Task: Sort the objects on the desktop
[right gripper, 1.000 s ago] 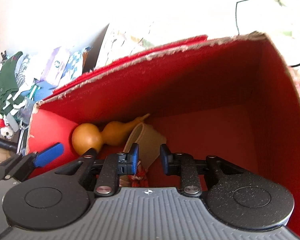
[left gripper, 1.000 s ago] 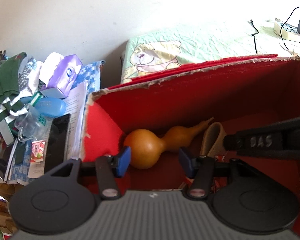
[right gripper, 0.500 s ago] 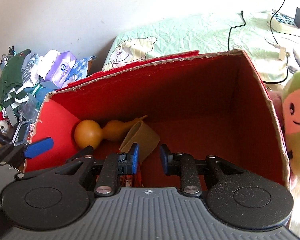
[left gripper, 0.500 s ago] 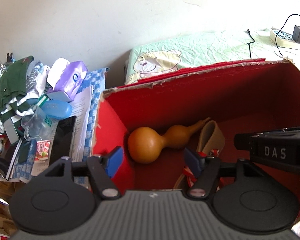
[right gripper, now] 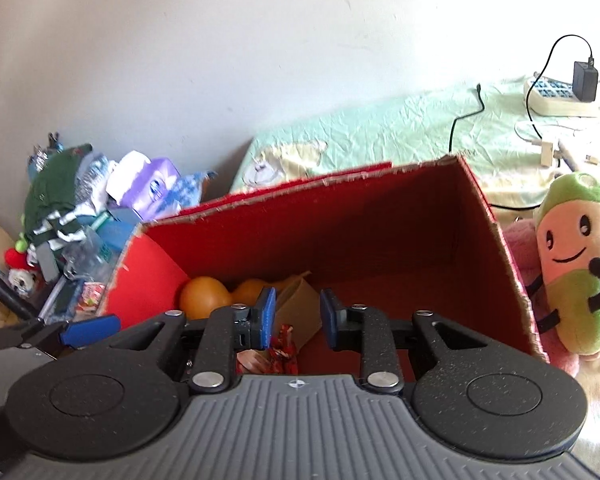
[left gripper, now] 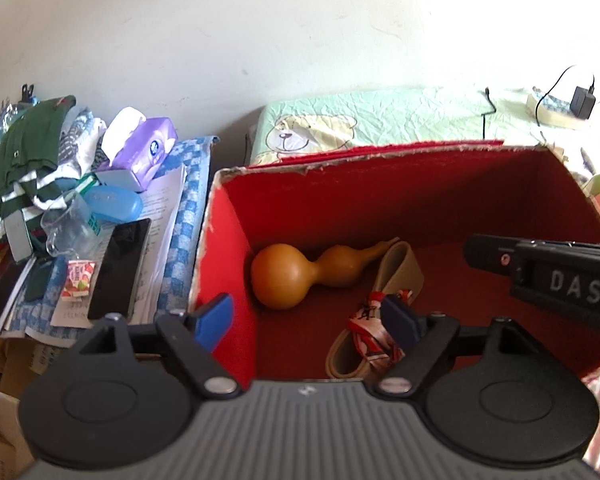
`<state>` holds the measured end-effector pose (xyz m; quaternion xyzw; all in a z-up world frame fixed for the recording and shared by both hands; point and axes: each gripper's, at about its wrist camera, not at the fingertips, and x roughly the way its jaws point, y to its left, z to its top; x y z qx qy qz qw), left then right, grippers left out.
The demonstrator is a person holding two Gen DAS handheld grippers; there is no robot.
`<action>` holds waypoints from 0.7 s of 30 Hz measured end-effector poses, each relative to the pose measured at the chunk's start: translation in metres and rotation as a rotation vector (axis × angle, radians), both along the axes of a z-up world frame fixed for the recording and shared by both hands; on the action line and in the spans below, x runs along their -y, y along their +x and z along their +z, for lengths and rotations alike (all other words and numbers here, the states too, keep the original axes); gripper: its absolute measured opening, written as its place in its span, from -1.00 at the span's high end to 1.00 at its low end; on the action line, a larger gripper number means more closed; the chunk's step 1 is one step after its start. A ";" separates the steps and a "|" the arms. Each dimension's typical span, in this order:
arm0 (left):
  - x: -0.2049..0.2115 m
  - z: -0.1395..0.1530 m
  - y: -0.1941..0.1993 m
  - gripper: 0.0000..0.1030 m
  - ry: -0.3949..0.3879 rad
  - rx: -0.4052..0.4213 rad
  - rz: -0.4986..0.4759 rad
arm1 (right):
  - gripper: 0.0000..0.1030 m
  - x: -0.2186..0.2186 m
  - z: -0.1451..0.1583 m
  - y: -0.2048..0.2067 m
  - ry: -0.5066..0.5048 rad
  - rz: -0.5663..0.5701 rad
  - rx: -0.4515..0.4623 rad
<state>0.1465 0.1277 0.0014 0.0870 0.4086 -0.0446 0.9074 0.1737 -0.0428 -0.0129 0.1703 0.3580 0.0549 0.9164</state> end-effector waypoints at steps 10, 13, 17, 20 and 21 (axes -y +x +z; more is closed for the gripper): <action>-0.006 0.019 -0.037 -0.92 -0.026 0.054 0.044 | 0.44 0.016 0.016 -0.024 0.086 0.057 0.032; -0.008 0.022 -0.046 -0.92 -0.040 0.041 0.073 | 0.43 0.020 0.019 -0.029 0.109 0.088 0.030; -0.008 0.023 -0.060 -0.92 -0.065 0.028 0.116 | 0.40 0.020 0.022 -0.039 0.116 0.132 0.041; -0.004 0.022 -0.066 -0.92 -0.080 0.005 0.146 | 0.32 0.027 0.026 -0.052 0.119 0.160 0.049; -0.002 0.022 -0.069 -0.92 -0.085 -0.001 0.150 | 0.29 0.030 0.028 -0.058 0.123 0.168 0.056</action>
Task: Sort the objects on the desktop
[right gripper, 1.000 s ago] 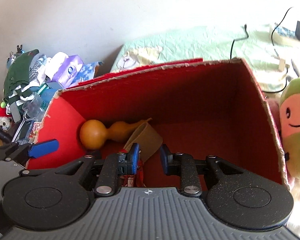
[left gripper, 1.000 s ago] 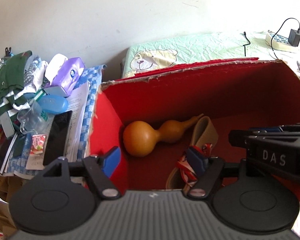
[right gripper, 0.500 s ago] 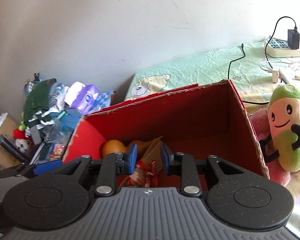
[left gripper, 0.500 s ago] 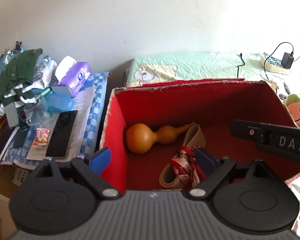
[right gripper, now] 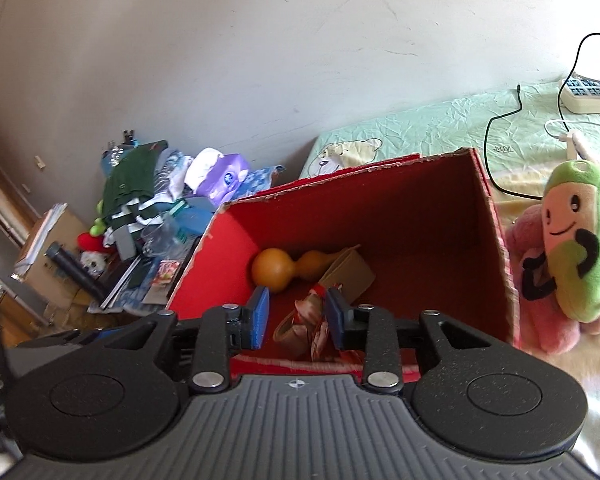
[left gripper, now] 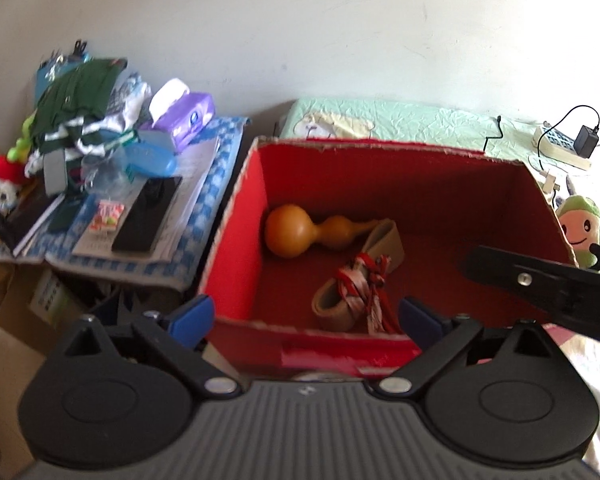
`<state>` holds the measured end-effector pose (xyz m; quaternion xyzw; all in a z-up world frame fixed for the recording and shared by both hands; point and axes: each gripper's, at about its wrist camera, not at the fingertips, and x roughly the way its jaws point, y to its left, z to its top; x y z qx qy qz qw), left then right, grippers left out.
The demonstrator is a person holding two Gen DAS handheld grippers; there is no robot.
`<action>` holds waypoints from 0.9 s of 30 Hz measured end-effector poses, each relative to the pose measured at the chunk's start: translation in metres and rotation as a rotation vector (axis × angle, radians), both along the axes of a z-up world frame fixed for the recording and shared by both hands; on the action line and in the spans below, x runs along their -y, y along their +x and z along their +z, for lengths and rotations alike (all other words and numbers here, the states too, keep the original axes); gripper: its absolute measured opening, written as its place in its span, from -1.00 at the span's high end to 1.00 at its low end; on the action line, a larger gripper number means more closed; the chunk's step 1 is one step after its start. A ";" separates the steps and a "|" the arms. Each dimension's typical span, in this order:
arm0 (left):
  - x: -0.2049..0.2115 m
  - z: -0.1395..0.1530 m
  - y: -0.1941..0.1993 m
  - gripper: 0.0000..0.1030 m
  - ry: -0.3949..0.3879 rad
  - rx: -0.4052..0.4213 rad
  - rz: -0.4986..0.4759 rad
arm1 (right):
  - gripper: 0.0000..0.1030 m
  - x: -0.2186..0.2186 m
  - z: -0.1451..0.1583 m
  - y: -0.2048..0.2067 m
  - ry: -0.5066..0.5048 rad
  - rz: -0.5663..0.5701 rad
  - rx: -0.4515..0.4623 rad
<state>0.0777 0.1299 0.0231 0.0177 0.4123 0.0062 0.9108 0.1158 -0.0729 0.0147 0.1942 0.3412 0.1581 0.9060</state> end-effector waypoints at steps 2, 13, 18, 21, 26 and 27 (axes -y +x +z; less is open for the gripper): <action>0.006 -0.002 -0.006 -0.93 -0.003 -0.009 0.011 | 0.26 0.007 0.003 -0.010 -0.002 0.012 0.012; 0.047 -0.015 -0.024 -0.93 0.032 -0.057 0.037 | 0.26 0.042 -0.004 -0.041 -0.018 0.073 0.008; 0.059 -0.022 -0.033 -0.93 0.025 -0.085 0.030 | 0.26 0.057 -0.018 -0.044 0.039 0.077 -0.049; 0.064 -0.029 -0.037 -0.93 0.024 -0.115 0.030 | 0.26 0.063 -0.029 -0.046 0.060 0.076 -0.083; 0.070 -0.042 -0.043 -0.92 0.010 -0.162 0.029 | 0.25 0.070 -0.047 -0.048 0.118 0.077 -0.147; 0.070 -0.044 -0.045 -0.92 -0.001 -0.167 0.024 | 0.25 0.071 -0.051 -0.049 0.131 0.077 -0.157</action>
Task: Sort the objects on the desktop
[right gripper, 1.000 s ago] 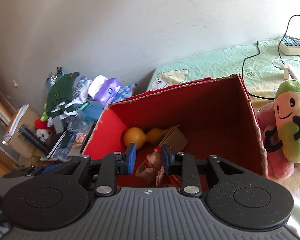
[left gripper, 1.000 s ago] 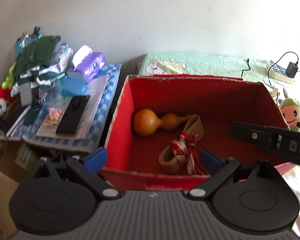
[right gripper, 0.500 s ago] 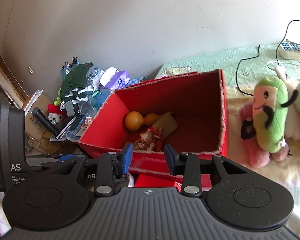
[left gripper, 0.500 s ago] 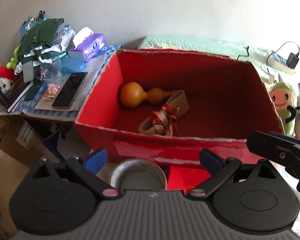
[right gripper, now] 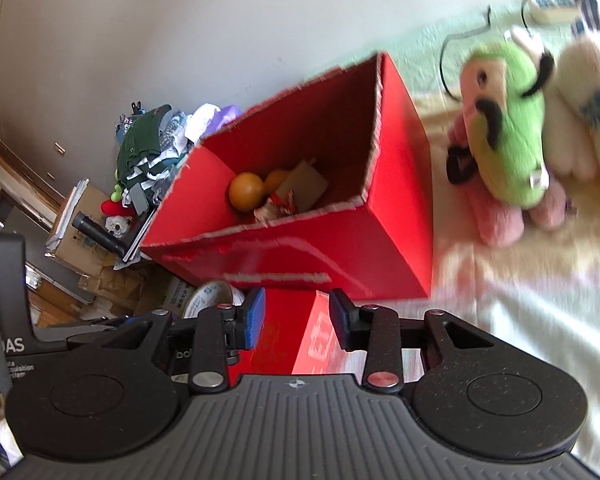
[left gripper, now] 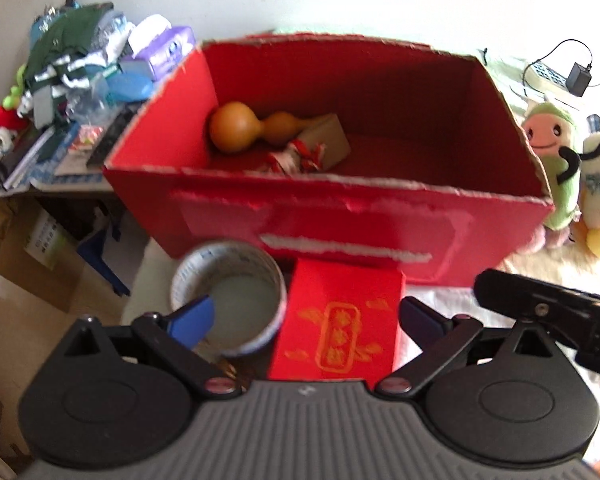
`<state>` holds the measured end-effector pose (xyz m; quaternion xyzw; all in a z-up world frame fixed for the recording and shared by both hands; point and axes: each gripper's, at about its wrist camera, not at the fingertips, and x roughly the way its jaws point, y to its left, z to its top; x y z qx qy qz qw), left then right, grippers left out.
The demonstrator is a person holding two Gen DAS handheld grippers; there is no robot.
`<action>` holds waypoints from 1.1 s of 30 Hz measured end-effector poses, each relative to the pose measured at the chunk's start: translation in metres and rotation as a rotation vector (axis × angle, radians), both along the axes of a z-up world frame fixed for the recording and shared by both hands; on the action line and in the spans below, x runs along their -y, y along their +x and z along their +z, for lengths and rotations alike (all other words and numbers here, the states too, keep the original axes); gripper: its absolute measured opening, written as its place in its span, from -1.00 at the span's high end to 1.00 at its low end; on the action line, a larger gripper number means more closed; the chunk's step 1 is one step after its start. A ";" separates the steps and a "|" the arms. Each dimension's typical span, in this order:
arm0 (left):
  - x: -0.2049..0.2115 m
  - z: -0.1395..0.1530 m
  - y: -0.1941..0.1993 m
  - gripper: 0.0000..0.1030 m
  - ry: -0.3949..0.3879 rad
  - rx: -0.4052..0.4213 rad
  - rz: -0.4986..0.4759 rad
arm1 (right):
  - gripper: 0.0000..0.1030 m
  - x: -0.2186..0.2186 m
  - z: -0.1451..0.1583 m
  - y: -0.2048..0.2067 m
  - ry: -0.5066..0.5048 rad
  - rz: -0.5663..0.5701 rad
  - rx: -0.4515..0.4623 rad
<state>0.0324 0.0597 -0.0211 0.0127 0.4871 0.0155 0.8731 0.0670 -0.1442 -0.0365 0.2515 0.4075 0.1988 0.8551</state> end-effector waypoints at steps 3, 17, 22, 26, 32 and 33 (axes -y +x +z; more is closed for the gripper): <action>0.003 -0.008 -0.007 -0.89 -0.001 -0.005 -0.009 | 0.23 0.002 -0.010 -0.001 0.025 0.006 -0.035; 0.004 -0.034 -0.030 -0.91 -0.035 0.006 -0.072 | 0.22 0.001 -0.046 0.004 0.131 0.081 -0.122; -0.002 -0.042 -0.030 -0.93 -0.036 -0.003 -0.047 | 0.21 -0.002 -0.052 0.012 0.151 0.107 -0.133; 0.005 -0.044 -0.030 -0.93 -0.040 -0.006 -0.085 | 0.21 -0.005 -0.057 0.019 0.150 0.126 -0.149; 0.016 -0.054 -0.025 -0.93 -0.043 -0.018 -0.109 | 0.19 -0.007 -0.064 0.025 0.153 0.148 -0.176; 0.017 -0.055 -0.024 -0.93 -0.045 -0.020 -0.112 | 0.19 -0.007 -0.065 0.026 0.155 0.150 -0.185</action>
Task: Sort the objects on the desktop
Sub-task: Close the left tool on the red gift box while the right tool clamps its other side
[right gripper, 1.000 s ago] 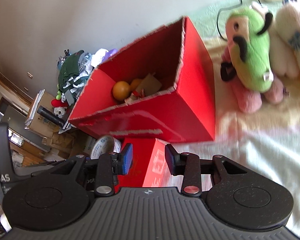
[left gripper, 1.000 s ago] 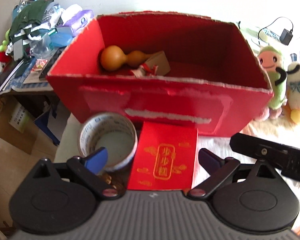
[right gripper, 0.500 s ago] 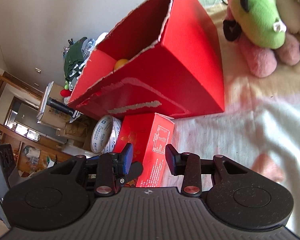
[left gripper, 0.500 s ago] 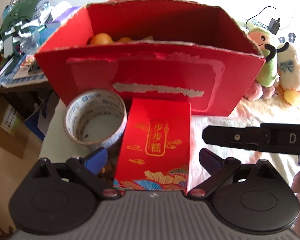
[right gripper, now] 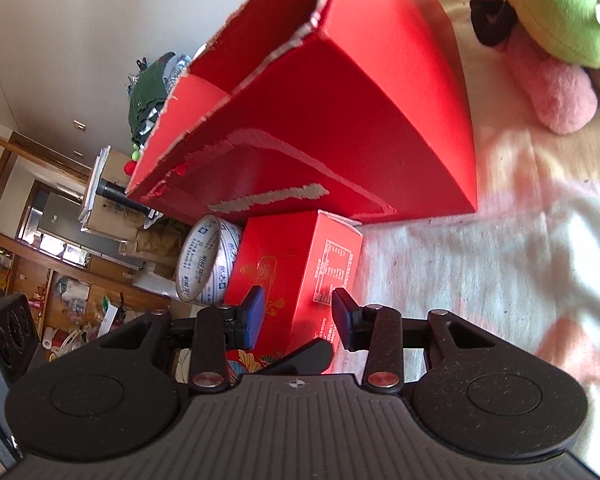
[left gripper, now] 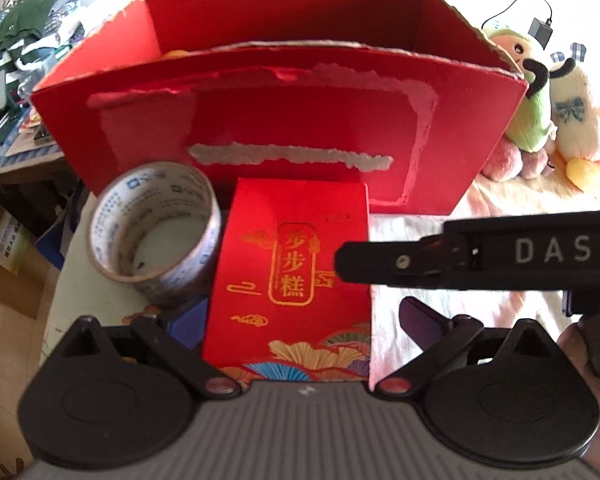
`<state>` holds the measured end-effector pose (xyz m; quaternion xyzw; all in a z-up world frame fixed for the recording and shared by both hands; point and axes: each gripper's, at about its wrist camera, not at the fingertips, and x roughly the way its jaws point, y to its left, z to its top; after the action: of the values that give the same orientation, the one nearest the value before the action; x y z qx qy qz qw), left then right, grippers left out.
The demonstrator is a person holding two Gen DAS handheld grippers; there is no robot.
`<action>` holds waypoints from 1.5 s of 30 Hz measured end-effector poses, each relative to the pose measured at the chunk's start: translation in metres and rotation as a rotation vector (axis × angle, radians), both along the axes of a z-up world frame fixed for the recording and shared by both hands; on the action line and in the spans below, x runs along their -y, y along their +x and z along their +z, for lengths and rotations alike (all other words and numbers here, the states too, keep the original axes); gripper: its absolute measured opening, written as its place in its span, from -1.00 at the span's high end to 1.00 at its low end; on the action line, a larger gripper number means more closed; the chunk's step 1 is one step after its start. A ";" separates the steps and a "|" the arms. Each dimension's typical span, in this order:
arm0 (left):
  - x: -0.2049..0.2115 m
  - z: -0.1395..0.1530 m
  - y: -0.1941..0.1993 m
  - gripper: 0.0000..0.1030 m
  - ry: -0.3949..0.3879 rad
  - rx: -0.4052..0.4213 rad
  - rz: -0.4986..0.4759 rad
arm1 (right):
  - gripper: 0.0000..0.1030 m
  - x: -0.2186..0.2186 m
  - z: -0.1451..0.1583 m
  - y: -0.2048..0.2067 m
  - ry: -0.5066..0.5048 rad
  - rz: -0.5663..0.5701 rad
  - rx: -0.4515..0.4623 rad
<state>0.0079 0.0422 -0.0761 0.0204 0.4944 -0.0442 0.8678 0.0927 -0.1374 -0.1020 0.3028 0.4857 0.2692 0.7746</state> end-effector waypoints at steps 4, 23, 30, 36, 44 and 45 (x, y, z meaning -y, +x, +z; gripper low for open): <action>0.008 -0.003 -0.001 -0.92 -0.013 -0.006 -0.012 | 0.21 0.005 -0.005 0.000 -0.001 -0.003 -0.025; 0.089 -0.011 -0.017 -0.93 0.017 0.039 -0.267 | -0.01 0.095 -0.004 -0.040 -0.081 -0.134 -0.097; 0.104 -0.008 -0.024 -0.85 -0.005 0.037 -0.334 | 0.01 0.096 0.010 -0.053 -0.178 -0.118 -0.041; 0.125 0.008 -0.030 -0.84 0.000 0.088 -0.423 | 0.02 0.111 0.024 -0.068 -0.188 -0.183 -0.020; 0.144 0.043 -0.043 -0.83 -0.009 0.194 -0.512 | 0.02 0.126 0.055 -0.088 -0.205 -0.291 0.098; 0.145 0.047 -0.044 -0.83 -0.018 0.202 -0.514 | 0.02 0.124 0.059 -0.090 -0.205 -0.304 0.114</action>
<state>-0.0359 -0.1026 -0.0290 0.1421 0.3835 -0.2651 0.8732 0.0030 -0.2614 -0.0432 0.2766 0.4145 0.1149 0.8594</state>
